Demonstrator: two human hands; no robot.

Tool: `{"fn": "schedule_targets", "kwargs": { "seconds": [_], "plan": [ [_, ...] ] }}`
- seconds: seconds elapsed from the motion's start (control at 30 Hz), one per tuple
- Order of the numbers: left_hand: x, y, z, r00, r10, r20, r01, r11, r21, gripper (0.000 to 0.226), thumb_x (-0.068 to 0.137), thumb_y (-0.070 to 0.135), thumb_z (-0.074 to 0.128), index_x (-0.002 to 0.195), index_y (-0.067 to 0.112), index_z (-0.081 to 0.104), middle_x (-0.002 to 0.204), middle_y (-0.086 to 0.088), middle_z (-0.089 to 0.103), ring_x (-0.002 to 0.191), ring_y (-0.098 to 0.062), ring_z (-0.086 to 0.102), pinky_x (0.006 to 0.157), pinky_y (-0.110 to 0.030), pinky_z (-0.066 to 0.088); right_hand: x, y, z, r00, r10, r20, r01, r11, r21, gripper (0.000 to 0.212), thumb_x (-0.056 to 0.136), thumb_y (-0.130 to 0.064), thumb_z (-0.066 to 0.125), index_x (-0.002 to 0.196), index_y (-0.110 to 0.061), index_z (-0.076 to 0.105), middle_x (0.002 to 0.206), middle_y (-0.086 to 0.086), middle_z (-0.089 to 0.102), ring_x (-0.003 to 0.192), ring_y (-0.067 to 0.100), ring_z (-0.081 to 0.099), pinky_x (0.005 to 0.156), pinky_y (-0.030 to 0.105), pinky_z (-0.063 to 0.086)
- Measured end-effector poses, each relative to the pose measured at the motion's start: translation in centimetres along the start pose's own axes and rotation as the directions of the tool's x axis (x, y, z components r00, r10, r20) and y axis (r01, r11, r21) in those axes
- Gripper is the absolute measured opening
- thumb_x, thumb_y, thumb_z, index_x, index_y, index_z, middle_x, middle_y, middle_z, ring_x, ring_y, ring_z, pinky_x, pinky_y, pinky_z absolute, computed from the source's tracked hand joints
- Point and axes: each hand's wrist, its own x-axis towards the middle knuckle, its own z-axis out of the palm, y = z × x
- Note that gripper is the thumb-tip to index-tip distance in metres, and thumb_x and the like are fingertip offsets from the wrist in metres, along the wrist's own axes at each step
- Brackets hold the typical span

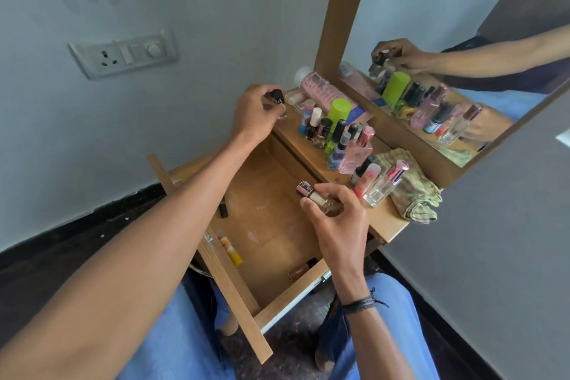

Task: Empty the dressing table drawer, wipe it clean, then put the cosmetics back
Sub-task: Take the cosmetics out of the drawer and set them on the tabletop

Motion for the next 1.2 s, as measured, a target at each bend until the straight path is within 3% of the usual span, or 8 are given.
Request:
{"fn": "schedule_targets", "kwargs": {
  "seconds": [0.2,0.37,0.53,0.67,0.77,0.87,1.0,1.2],
  "plan": [
    [0.9,0.4,1.2,0.989,0.02,0.144,-0.036,0.993,0.112,0.043,0.089,0.007,0.074,0.131,0.016,0.067,0.13,-0.003,0.062,0.098,-0.014,0.065,0.092,-0.026,0.052,-0.2,0.5,0.6,0.999,-0.024,0.023,0.024,1.0,-0.016,0.026,0.081,-0.021,0.085,0.1,-0.032,0.07,0.097,-0.016,0.066,0.087,0.005,0.063,0.08,0.028,0.055],
    [0.7,0.2,2.1,0.987,0.03,0.157,-0.05,0.99,0.129,0.044,0.091,0.009,0.072,0.134,0.014,0.064,0.132,-0.003,0.061,0.103,-0.009,0.055,0.088,-0.019,0.041,0.0,1.0,0.4,1.0,-0.018,0.021,0.019,1.0,-0.026,0.025,0.081,-0.021,0.085,0.1,-0.031,0.071,0.096,-0.015,0.066,0.086,0.004,0.063,0.08,0.029,0.055],
    [0.7,-0.4,2.0,0.985,-0.016,0.173,-0.001,0.995,0.096,0.047,0.09,0.016,0.077,0.135,0.016,0.063,0.127,0.001,0.064,0.105,-0.013,0.064,0.087,-0.023,0.051,0.1,1.3,0.4,1.0,-0.007,0.019,0.008,1.0,-0.025,0.026,0.081,-0.021,0.085,0.102,-0.03,0.072,0.098,-0.016,0.067,0.087,0.003,0.064,0.081,0.03,0.056],
    [-1.6,-0.4,0.7,0.993,-0.08,0.089,0.084,0.996,-0.039,0.05,0.089,0.002,0.072,0.134,0.022,0.06,0.122,0.005,0.061,0.094,-0.003,0.064,0.072,-0.004,0.048,0.0,1.2,0.3,1.0,0.004,0.01,-0.004,1.0,0.026,0.03,0.081,-0.017,0.086,0.104,-0.027,0.07,0.1,-0.016,0.07,0.086,0.004,0.067,0.079,0.027,0.058],
    [-5.2,-0.9,-0.2,0.986,-0.156,0.05,0.16,0.983,-0.091,0.042,0.088,-0.005,0.067,0.118,0.025,0.067,0.115,0.001,0.065,0.092,-0.008,0.067,0.076,-0.01,0.052,0.0,1.0,0.3,1.0,0.014,0.005,-0.014,0.995,0.102,0.032,0.081,-0.012,0.086,0.107,-0.022,0.069,0.098,-0.013,0.072,0.085,0.005,0.069,0.078,0.024,0.058],
    [-8.4,-1.5,-0.6,0.901,-0.308,0.305,0.339,0.939,-0.052,0.021,0.091,0.011,0.072,0.104,0.028,0.074,0.107,0.002,0.071,0.096,-0.015,0.071,0.089,-0.032,0.058,-0.2,1.1,0.5,0.999,0.045,-0.002,-0.044,0.989,0.142,0.031,0.081,-0.014,0.086,0.106,-0.022,0.07,0.095,-0.011,0.073,0.082,0.008,0.07,0.079,0.029,0.059],
    [-10.1,-0.7,-1.2,0.68,-0.382,0.626,0.531,0.845,-0.061,0.019,0.096,0.028,0.07,0.11,0.017,0.077,0.106,-0.005,0.077,0.093,-0.014,0.075,0.08,-0.03,0.061,-0.4,1.4,0.7,0.999,0.036,-0.02,-0.034,0.992,0.124,0.028,0.081,-0.018,0.087,0.104,-0.022,0.071,0.097,-0.01,0.073,0.085,0.01,0.07,0.081,0.034,0.061],
    [-10.2,-0.6,-2.2,0.656,-0.207,0.726,0.489,0.849,-0.2,0.028,0.088,0.009,0.077,0.115,0.011,0.076,0.111,-0.009,0.076,0.105,-0.016,0.072,0.085,-0.029,0.06,-0.5,1.1,0.7,0.999,-0.009,-0.051,0.016,0.99,0.137,0.03,0.081,-0.015,0.086,0.107,-0.02,0.072,0.106,-0.006,0.069,0.087,0.009,0.071,0.082,0.027,0.061]
  ]
}}
